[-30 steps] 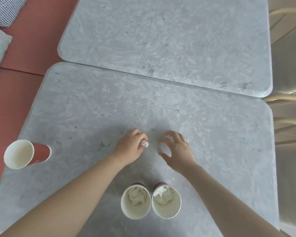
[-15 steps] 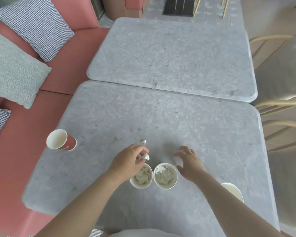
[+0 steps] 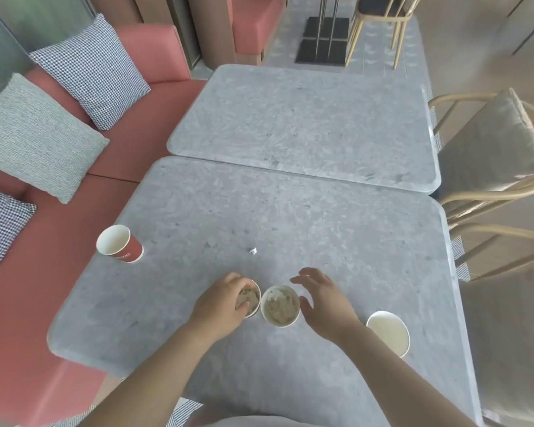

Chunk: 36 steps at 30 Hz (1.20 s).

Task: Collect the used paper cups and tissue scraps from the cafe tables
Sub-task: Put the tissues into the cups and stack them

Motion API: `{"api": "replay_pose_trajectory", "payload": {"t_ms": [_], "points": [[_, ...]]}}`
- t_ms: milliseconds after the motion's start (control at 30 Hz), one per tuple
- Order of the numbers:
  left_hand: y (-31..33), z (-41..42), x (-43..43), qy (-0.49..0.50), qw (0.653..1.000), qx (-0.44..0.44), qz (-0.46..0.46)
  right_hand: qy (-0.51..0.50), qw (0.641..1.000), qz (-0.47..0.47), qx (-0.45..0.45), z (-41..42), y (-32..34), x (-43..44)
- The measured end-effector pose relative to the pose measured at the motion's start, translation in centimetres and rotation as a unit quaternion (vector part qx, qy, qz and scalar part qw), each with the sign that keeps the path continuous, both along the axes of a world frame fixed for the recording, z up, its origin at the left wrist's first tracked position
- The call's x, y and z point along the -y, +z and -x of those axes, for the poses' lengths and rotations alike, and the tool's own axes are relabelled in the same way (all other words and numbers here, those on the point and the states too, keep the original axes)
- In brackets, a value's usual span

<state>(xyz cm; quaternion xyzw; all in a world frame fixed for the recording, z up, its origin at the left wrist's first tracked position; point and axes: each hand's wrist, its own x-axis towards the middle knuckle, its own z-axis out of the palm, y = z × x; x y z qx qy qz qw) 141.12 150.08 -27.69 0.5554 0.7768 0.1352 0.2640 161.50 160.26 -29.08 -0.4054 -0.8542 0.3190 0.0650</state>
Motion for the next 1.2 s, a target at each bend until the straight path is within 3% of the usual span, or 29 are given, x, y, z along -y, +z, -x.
{"api": "replay_pose_trajectory", "payload": {"t_ms": [300, 567, 867, 1067, 1200], "points": [[-0.1, 0.6, -1.1, 0.066, 0.997, -0.039, -0.017, 0.030, 0.999, -0.018, 0.011, 1.0, 0.8, -1.2], [-0.4, 2.0, -2.4, 0.049, 0.997, -0.052, -0.019, 0.053, 0.997, -0.034, 0.040, 5.6, -0.1, -4.8], [-1.1, 5.2, -3.1, 0.094, 0.995, 0.021, -0.019, 0.178, 0.964, -0.034, 0.197, 11.1, -3.8, -8.1], [-1.5, 7.8, -4.3, 0.122, 0.992, 0.011, -0.041, 0.197, 0.966, -0.042, 0.161, 13.5, -5.6, -8.6], [-1.6, 8.2, -4.7, 0.092, 0.995, 0.023, -0.038, 0.163, 0.979, 0.005, 0.123, 14.4, -6.2, -8.9]]}}
